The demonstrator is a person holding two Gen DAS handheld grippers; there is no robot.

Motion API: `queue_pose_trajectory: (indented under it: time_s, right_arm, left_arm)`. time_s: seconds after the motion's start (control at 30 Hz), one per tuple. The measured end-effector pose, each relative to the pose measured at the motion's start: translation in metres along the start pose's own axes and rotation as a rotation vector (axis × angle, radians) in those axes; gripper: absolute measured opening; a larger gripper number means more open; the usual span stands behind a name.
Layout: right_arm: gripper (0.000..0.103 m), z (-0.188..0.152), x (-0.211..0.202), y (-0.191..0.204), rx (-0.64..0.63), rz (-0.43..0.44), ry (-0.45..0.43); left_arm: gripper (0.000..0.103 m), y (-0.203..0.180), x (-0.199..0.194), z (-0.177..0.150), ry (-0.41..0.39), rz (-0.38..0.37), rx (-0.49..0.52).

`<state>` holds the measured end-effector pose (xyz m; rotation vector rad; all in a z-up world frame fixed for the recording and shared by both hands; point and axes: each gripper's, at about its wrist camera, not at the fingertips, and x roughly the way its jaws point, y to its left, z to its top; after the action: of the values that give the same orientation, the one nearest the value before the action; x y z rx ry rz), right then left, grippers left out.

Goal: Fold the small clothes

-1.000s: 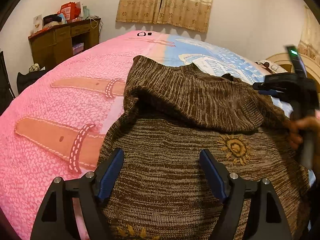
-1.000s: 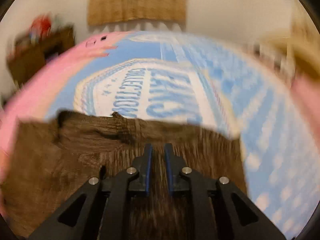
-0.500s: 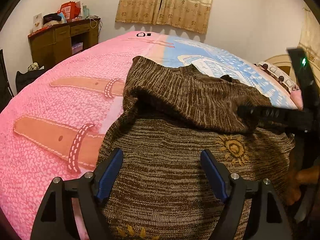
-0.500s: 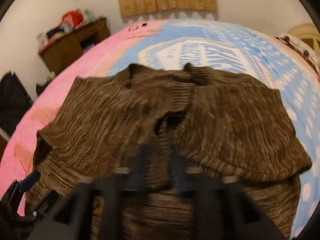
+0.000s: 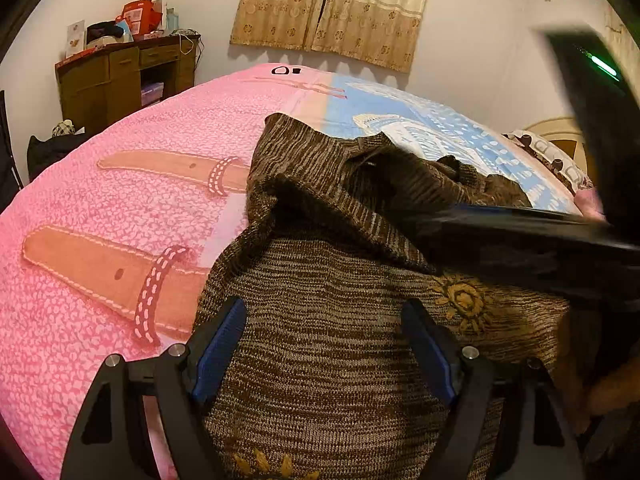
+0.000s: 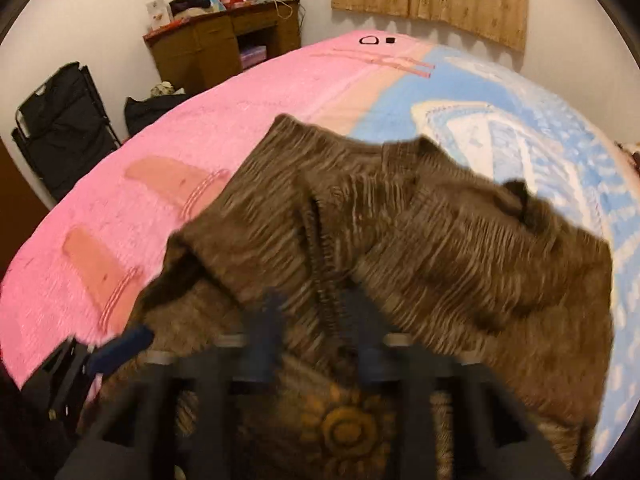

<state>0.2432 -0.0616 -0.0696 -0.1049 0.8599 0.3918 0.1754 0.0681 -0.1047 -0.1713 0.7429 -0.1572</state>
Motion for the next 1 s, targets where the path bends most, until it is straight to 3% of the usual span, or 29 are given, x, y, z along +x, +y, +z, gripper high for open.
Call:
queue_pose_trajectory:
  time_s: [0.03, 0.13, 0.17, 0.23, 0.37, 0.4, 0.43, 0.47, 0.5, 0.53, 0.57, 0.67, 0.73, 0.8, 0.83, 0.87, 0.9, 1.0]
  right_arm:
    - [0.059, -0.003, -0.008, -0.01, 0.028, -0.004, -0.03]
    - [0.059, -0.012, -0.038, -0.072, 0.259, 0.025, -0.129]
    - [0.059, -0.014, -0.042, -0.096, 0.338, 0.0, -0.137]
    - [0.055, -0.019, -0.037, -0.142, 0.421, -0.155, -0.097]
    - [0.055, -0.035, -0.023, -0.196, 0.422, -0.447, 0.001]
    - [0.06, -0.041, -0.025, -0.207, 0.46, -0.433, 0.01]
    - [0.059, -0.05, -0.035, -0.225, 0.565, -0.371, -0.027]
    - [0.058, -0.052, -0.044, -0.233, 0.619, -0.43, -0.034]
    - [0.047, -0.052, -0.05, -0.237, 0.636, -0.507, -0.03]
    - [0.044, -0.049, -0.06, -0.243, 0.654, -0.554, -0.072]
    - [0.044, -0.047, -0.064, -0.248, 0.665, -0.504, -0.108]
    - [0.046, -0.027, -0.05, -0.262, 0.685, -0.322, -0.092]
    - [0.069, -0.014, -0.041, -0.263, 0.651, -0.289, -0.084]
    - [0.074, 0.002, -0.018, -0.26, 0.583, -0.317, -0.035]
    - [0.052, 0.008, -0.004, -0.26, 0.546, -0.303, 0.001]
    - [0.023, 0.013, 0.004, -0.255, 0.513, -0.276, 0.017]
    - [0.007, 0.008, 0.006, -0.244, 0.484, -0.293, 0.033]
    - [0.006, 0.01, -0.008, -0.24, 0.421, -0.52, -0.011]
  left_arm:
    - [0.082, 0.002, 0.0, 0.0, 0.001, -0.003, 0.003]
    - [0.083, 0.0, 0.0, 0.001, 0.006, 0.004, 0.014]
    - [0.083, 0.0, 0.0, 0.001, 0.008, 0.009, 0.019]
    - [0.083, -0.001, 0.0, 0.001, 0.01, 0.013, 0.022]
    - [0.083, -0.002, 0.0, 0.001, 0.009, 0.012, 0.021]
    - [0.083, -0.002, 0.0, 0.001, 0.01, 0.016, 0.024]
    - [0.083, -0.003, 0.001, 0.001, 0.011, 0.023, 0.029]
    - [0.084, -0.004, 0.001, 0.001, 0.013, 0.029, 0.034]
    - [0.084, -0.006, 0.002, 0.0, 0.014, 0.034, 0.039]
    - [0.084, -0.008, 0.003, 0.0, 0.015, 0.041, 0.046]
    - [0.084, -0.009, 0.003, 0.0, 0.016, 0.045, 0.049]
    - [0.084, -0.009, 0.004, 0.0, 0.017, 0.047, 0.051]
    - [0.084, -0.01, 0.006, 0.0, 0.019, 0.052, 0.055]
    - [0.085, -0.011, 0.006, 0.0, 0.02, 0.057, 0.06]
    - [0.085, -0.012, 0.007, 0.0, 0.022, 0.061, 0.065]
    - [0.085, -0.014, 0.008, 0.0, 0.022, 0.064, 0.067]
    - [0.085, -0.014, 0.008, 0.0, 0.023, 0.065, 0.069]
    - [0.085, -0.013, 0.008, 0.0, 0.021, 0.062, 0.067]
